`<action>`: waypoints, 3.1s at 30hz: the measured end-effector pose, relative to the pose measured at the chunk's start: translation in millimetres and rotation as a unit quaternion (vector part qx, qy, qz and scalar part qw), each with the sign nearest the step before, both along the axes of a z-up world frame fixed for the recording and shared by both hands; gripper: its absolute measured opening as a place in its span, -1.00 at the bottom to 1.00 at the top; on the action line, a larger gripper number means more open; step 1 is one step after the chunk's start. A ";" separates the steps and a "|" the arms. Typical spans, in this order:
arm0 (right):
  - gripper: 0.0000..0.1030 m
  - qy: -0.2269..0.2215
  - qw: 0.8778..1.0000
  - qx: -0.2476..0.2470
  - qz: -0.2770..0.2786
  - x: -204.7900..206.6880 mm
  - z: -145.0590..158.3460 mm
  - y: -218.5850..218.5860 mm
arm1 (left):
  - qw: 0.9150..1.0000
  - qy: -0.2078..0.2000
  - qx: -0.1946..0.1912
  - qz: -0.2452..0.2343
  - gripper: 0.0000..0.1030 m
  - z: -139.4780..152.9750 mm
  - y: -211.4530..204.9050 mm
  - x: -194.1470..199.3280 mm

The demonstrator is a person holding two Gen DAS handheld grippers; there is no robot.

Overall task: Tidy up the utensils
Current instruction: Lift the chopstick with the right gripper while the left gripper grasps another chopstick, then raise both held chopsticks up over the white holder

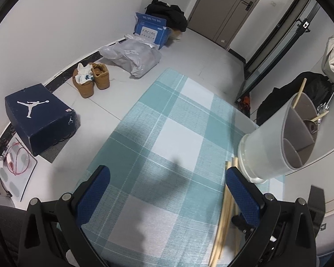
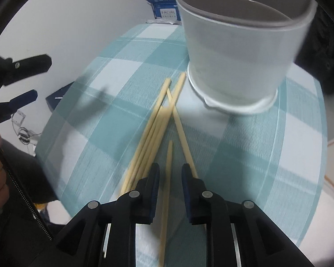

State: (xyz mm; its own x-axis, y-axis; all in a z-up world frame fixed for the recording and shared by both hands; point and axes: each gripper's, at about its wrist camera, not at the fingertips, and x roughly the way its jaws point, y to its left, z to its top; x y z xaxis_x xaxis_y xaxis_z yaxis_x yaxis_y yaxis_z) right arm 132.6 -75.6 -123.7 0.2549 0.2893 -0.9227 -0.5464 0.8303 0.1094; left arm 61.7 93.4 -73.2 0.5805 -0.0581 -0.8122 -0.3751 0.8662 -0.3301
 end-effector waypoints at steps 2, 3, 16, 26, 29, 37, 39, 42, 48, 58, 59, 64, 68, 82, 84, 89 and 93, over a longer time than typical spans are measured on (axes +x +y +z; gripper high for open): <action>-0.64 -0.012 1.000 -0.004 0.007 1.8 0.1 4.0 | 1.000 0.007 0.007 -0.001 0.98 -4.2 -0.3 1.7; -0.74 -0.022 1.000 -0.012 0.009 1.9 0.1 7.3 | 1.000 0.009 0.011 -0.003 0.98 -5.5 -1.3 2.9; -0.92 0.003 0.983 0.176 -0.042 11.3 35.2 -53.9 | 0.987 0.062 0.078 -0.127 0.98 -30.3 -59.9 24.3; -0.92 -0.004 0.959 0.269 -0.092 19.9 56.1 -107.5 | 0.979 0.092 0.106 -0.150 0.98 -38.1 -80.3 27.2; -0.92 -0.020 0.956 0.276 -0.096 20.7 65.4 -111.8 | 0.975 0.113 0.112 -0.153 0.98 -45.9 -84.2 28.7; -0.92 -0.045 0.956 0.274 -0.092 11.7 77.9 -114.1 | 0.972 0.129 0.137 -0.142 0.98 -48.9 -86.2 24.8; -0.92 -0.044 0.956 0.273 -0.093 10.6 76.4 -114.3 | 0.972 0.135 0.132 -0.140 0.98 -48.5 -84.7 24.4; -0.92 -0.048 0.957 0.269 -0.096 10.0 75.8 -118.8 | 0.971 0.141 0.129 -0.141 0.98 -48.1 -84.8 29.1; -0.92 -0.059 0.957 0.265 -0.104 7.6 82.8 -123.6 | 0.975 0.145 0.114 -0.125 0.97 -46.3 -81.2 49.2; -0.92 -0.074 0.955 0.268 -0.106 9.7 89.7 -124.5 | 0.974 0.144 0.119 -0.128 0.27 -38.7 -88.7 76.8; -0.92 -0.074 0.955 0.266 -0.106 9.9 89.0 -124.3 | 0.974 0.145 0.123 -0.127 0.14 -38.5 -87.9 77.6; -0.92 -0.076 0.955 0.266 -0.107 10.0 89.8 -126.1 | 0.975 0.150 0.110 -0.122 -0.65 -35.6 -90.3 82.3; -0.91 -0.082 0.954 0.265 -0.111 11.0 93.0 -128.5 | 0.980 0.153 0.073 -0.106 -0.94 -35.8 -86.8 79.5; -0.92 -0.130 0.950 0.260 -0.112 -1.7 110.3 -124.1 | 0.996 -0.004 0.050 -0.073 -0.95 36.8 -73.8 36.6; -0.92 -0.137 0.950 0.257 -0.111 -4.6 112.5 -120.8 | 0.995 -0.036 0.056 -0.077 -0.95 52.2 -76.1 21.1; -0.92 -0.159 0.950 0.245 -0.107 -14.8 116.5 -112.0 | 0.987 -0.108 0.078 -0.089 -0.95 75.0 -82.5 1.8; -0.92 -0.172 0.951 0.232 -0.114 -23.5 116.9 -104.7 | 0.982 -0.142 0.078 -0.097 -0.95 81.6 -76.1 -5.3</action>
State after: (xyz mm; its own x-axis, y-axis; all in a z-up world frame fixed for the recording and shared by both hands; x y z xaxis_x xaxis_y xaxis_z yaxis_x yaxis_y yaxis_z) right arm 109.0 -180.3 -6.7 0.6228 0.5464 -0.5599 -0.4276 0.8371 0.3412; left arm 56.5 17.3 8.4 0.7758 -0.0774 -0.6262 -0.1106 0.9604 -0.2556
